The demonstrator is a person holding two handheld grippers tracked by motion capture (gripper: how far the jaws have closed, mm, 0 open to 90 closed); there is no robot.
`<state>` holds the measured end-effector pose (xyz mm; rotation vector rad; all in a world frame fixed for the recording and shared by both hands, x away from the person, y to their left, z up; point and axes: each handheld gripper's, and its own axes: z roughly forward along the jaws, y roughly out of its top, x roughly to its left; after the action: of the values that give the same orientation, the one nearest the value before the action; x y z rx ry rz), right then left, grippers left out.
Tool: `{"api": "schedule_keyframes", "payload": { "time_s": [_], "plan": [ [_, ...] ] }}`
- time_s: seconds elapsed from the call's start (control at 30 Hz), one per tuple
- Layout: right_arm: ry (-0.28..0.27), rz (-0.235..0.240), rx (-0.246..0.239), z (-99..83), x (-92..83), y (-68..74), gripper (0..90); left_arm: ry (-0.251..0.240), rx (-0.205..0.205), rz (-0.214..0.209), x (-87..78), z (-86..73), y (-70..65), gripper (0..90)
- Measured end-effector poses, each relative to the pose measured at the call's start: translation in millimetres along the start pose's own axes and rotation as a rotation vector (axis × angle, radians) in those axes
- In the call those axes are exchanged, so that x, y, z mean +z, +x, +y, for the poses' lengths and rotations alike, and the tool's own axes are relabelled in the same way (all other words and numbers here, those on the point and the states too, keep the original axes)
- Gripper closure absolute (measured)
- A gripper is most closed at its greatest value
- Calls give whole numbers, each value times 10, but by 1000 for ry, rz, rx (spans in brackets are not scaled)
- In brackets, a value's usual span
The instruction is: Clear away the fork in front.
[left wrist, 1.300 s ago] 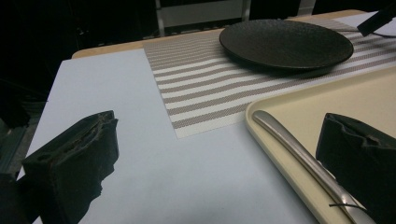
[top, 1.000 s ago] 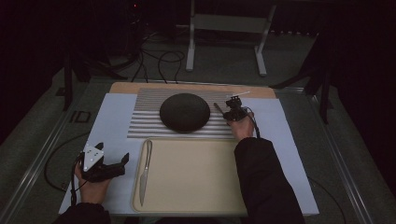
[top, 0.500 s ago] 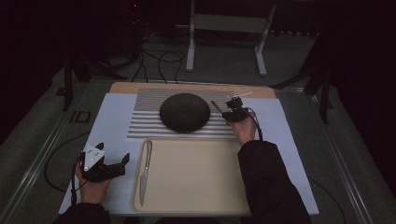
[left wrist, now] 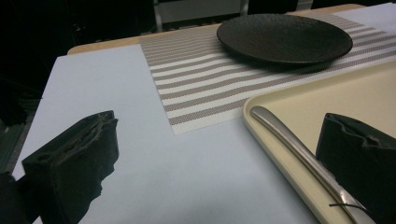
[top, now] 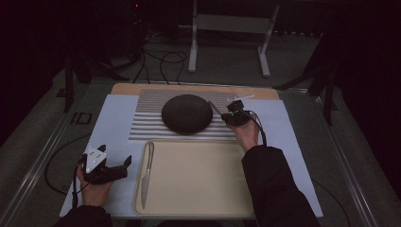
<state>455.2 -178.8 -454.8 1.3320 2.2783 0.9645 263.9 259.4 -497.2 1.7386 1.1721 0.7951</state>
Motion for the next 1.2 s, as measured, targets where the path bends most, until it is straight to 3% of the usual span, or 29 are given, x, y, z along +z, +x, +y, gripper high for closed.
{"api": "schedule_keyframes", "payload": {
  "time_s": [0.37, 0.53, 0.7, 0.97, 1.2],
  "plan": [
    [-53, 43, -40, -95, -181, 153, 863, 3, -14, -11, 8, 19, -8, 0],
    [-75, 65, -67, -134, -254, 227, 863, 26, -22, -30, 15, 50, -48, 0],
    [-85, 87, -93, -177, -292, 313, 863, 24, -9, -53, 15, 141, -98, 0],
    [-124, 112, -130, -187, -397, 448, 863, 11, -41, -113, 24, 285, -124, 0],
    [-151, 135, -146, -187, -457, 556, 863, 13, -53, -135, 105, 430, -170, 0]
  ]
}}
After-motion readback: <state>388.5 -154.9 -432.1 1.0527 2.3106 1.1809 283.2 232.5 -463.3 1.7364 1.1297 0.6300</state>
